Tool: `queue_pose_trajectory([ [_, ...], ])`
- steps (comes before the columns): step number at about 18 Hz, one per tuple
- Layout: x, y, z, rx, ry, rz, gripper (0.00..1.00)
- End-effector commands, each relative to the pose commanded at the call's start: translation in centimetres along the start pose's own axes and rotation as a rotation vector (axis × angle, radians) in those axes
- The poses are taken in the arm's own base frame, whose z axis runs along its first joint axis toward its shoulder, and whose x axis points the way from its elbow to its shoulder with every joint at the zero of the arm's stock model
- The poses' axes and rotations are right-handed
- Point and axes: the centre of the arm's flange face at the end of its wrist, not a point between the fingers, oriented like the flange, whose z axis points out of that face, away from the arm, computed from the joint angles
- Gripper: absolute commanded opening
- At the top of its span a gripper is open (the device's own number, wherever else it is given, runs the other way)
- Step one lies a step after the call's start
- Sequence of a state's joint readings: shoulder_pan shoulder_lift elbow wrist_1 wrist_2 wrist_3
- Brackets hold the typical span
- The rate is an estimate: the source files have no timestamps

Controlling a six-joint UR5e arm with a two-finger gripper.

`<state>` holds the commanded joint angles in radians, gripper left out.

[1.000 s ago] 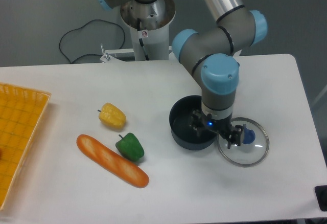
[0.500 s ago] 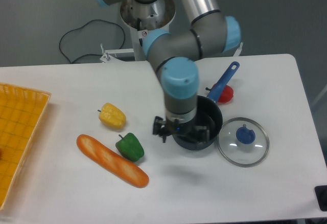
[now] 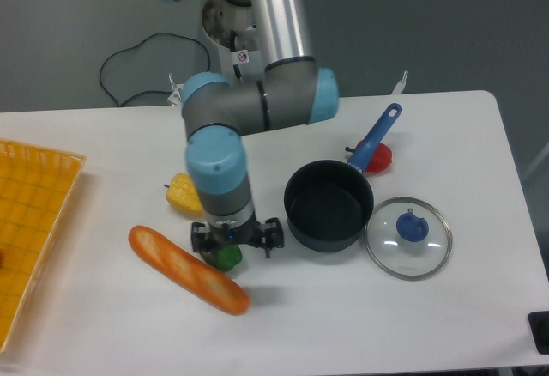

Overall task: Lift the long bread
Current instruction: 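Lower the open gripper over the middle of the long orange bread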

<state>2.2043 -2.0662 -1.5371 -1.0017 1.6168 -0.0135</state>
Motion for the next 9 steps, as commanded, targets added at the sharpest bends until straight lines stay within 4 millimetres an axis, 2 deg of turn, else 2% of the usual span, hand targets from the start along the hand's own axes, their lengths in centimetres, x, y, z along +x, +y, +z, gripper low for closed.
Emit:
queue_pose_trajectory([
  [6,-0.3,0.1,0.1,0.000,-0.026,-0.196,1.00],
  [9,-0.2,-0.1,1.6,-0.021,-0.027,-0.270,1.00],
])
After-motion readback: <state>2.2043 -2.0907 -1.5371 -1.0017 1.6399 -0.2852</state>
